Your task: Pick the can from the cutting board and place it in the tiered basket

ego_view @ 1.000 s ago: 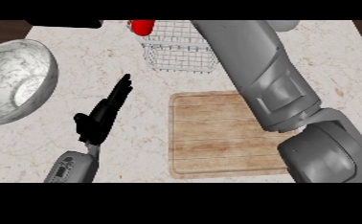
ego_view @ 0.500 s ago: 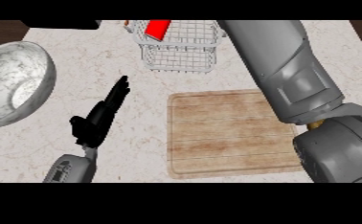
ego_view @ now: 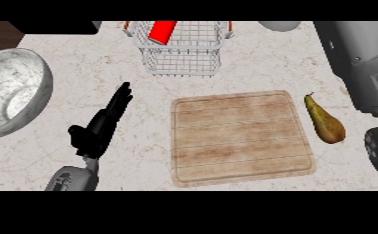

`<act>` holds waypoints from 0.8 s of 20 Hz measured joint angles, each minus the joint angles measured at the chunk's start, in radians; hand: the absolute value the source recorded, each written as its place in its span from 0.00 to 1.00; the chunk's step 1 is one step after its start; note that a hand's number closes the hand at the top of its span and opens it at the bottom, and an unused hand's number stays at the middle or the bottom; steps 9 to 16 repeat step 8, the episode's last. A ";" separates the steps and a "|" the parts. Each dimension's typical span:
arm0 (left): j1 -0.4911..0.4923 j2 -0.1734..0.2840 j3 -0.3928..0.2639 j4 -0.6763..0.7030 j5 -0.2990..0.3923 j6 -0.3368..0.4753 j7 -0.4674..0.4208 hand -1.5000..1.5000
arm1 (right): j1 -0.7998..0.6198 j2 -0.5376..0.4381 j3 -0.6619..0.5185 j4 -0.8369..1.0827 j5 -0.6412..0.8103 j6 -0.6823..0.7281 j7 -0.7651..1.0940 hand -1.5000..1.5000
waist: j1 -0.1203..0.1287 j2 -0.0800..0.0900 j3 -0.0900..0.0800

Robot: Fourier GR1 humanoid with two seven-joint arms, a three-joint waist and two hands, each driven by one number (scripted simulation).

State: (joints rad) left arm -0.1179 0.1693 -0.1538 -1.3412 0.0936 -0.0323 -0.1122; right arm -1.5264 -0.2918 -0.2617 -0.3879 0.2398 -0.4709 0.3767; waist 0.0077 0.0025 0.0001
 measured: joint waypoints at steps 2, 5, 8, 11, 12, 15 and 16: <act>0.008 0.005 0.003 -0.010 -0.001 0.001 0.006 0.50 | 0.049 -0.050 -0.030 -0.035 -0.030 0.026 -0.041 0.00 | -0.006 -0.002 0.000; 0.013 0.000 0.004 -0.011 -0.006 0.007 0.008 0.50 | 0.127 -0.127 -0.070 -0.089 -0.076 0.093 -0.082 0.00 | -0.016 -0.005 0.001; 0.015 0.010 0.018 -0.009 0.000 -0.002 0.008 0.50 | 0.209 -0.212 -0.094 -0.142 -0.115 0.197 -0.100 0.00 | -0.023 -0.007 0.001; 0.015 0.010 0.018 -0.009 0.000 -0.002 0.008 0.50 | 0.209 -0.212 -0.094 -0.142 -0.115 0.197 -0.100 0.00 | -0.023 -0.007 0.001; 0.015 0.010 0.018 -0.009 0.000 -0.002 0.008 0.50 | 0.209 -0.212 -0.094 -0.142 -0.115 0.197 -0.100 0.00 | -0.023 -0.007 0.001; 0.015 0.010 0.018 -0.009 0.000 -0.002 0.008 0.50 | 0.209 -0.212 -0.094 -0.142 -0.115 0.197 -0.100 0.00 | -0.023 -0.007 0.001; 0.015 0.010 0.018 -0.009 0.000 -0.002 0.008 0.50 | 0.209 -0.212 -0.094 -0.142 -0.115 0.197 -0.100 0.00 | -0.023 -0.007 0.001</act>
